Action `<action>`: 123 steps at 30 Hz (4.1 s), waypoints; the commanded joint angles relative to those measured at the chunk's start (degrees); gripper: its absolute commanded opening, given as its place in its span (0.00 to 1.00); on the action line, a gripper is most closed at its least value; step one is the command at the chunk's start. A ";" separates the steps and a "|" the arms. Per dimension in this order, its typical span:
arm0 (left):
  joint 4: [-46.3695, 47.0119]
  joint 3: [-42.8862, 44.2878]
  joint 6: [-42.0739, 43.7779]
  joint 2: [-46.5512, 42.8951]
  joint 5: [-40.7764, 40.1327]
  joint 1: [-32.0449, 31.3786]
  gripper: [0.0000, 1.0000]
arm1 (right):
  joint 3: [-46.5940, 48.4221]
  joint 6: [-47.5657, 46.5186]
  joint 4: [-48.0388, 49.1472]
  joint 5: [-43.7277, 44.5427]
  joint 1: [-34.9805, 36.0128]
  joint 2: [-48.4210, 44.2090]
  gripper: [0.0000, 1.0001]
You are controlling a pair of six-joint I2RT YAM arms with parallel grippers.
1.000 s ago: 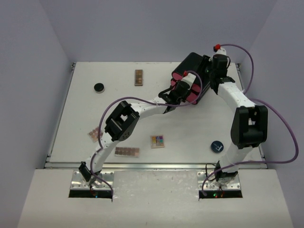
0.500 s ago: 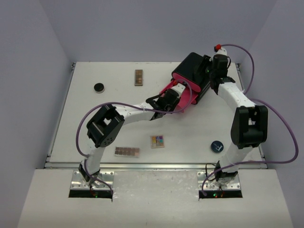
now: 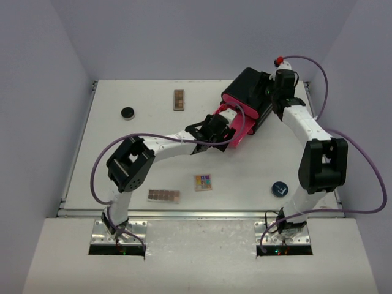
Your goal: Organize the makeup
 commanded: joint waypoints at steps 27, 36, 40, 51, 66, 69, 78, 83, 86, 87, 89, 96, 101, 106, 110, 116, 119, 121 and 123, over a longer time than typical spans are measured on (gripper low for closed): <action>-18.31 15.90 5.89 -10.05 4.06 43.11 1.00 | -0.73 -7.22 -21.19 -3.08 1.14 -15.87 0.99; -14.41 21.59 8.49 6.98 6.20 51.86 1.00 | -5.88 -8.88 -21.47 -0.67 2.21 -19.00 0.99; -13.22 21.54 8.87 10.27 7.48 51.90 1.00 | -6.90 -9.21 -21.47 0.25 2.21 -19.77 0.99; -10.89 19.47 8.05 14.27 8.08 51.90 0.96 | -8.02 -9.57 -21.79 -0.56 2.14 -20.38 0.99; -12.94 16.58 4.40 13.35 12.49 51.85 0.10 | -8.45 -9.18 -22.53 0.04 2.24 -23.71 0.99; -12.79 14.71 3.43 10.69 15.92 51.68 0.00 | -8.97 -9.01 -22.30 0.04 2.21 -24.41 0.99; -13.22 11.75 6.58 -4.34 16.76 37.70 0.00 | -10.83 -9.06 -21.88 0.40 2.21 -26.05 0.99; -13.40 12.77 7.43 -7.44 21.77 24.61 0.00 | -12.04 -8.81 -21.35 0.32 2.21 -26.26 0.99; -13.17 14.39 8.51 -5.84 23.17 18.70 0.00 | -12.82 -8.39 -21.45 0.88 2.21 -26.53 0.99; -12.78 15.08 9.39 -4.95 23.02 16.24 0.00 | -13.14 -8.05 -21.54 1.16 2.20 -26.77 0.99; -11.42 17.43 10.45 -1.03 20.91 13.73 0.00 | -13.44 -7.37 -21.77 1.92 2.13 -27.08 0.99; -11.07 24.83 11.79 5.93 17.96 10.18 0.00 | -14.56 -8.55 -22.07 3.82 2.12 -29.47 0.99; -7.75 23.74 13.79 7.85 17.47 8.23 0.00 | -15.39 -8.80 -21.97 3.67 2.11 -29.66 0.99; -4.60 22.48 15.78 9.64 13.58 7.76 0.03 | -16.60 -8.71 -21.97 3.39 2.12 -29.48 0.99; -3.34 22.74 17.75 10.71 12.25 6.91 0.13 | -16.86 -8.71 -21.88 3.22 2.08 -29.39 0.99; -3.20 23.37 18.55 12.19 9.35 6.37 0.36 | -17.08 -9.16 -21.89 2.99 2.12 -30.21 0.99; -3.12 23.65 18.67 12.43 8.85 6.29 0.50 | -17.16 -9.12 -22.09 3.79 2.12 -30.65 0.99; -3.01 23.71 19.02 12.60 8.43 6.16 0.59 | -17.18 -9.15 -22.53 5.23 2.12 -30.71 0.99; -2.85 23.71 19.18 12.49 7.62 6.01 0.64 | -17.37 -9.17 -23.27 7.38 2.02 -30.69 0.99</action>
